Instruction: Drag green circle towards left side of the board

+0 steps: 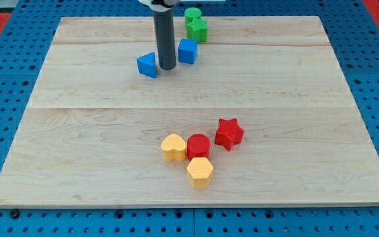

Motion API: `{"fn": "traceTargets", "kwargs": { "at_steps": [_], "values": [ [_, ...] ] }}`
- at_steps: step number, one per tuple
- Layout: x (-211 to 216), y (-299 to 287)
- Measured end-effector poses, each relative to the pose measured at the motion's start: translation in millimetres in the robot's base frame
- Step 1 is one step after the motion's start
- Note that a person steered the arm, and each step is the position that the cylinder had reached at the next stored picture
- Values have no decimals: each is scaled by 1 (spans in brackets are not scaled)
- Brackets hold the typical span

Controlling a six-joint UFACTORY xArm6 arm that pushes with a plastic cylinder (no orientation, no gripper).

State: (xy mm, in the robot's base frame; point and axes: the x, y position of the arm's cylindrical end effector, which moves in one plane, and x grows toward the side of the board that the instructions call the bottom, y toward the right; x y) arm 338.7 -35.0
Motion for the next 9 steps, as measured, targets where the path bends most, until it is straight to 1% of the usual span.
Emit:
{"fn": "traceTargets", "kwargs": {
  "at_steps": [1, 2, 3, 4, 5, 7, 8, 9],
  "values": [
    [-1, 37],
    [-16, 66],
    [-27, 65],
    [-57, 101],
    [-147, 152],
    [-147, 145],
    [-147, 127],
    [-147, 81]
  ]
}}
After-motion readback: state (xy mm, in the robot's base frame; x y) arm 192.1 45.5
